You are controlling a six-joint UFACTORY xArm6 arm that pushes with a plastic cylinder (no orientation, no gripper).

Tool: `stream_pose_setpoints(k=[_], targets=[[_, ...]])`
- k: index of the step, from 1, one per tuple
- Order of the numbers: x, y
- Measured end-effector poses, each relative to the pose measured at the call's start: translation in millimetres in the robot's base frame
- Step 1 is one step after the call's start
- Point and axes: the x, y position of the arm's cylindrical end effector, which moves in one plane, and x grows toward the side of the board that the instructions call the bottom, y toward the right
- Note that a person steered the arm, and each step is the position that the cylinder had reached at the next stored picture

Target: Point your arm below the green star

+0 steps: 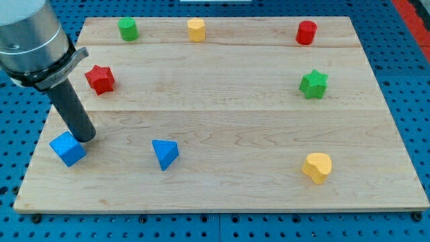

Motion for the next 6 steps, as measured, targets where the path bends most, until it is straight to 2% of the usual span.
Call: stream_pose_setpoints(k=[2, 4, 5, 6], targets=[[-32, 129], [-32, 321], [-32, 373], [-32, 384]])
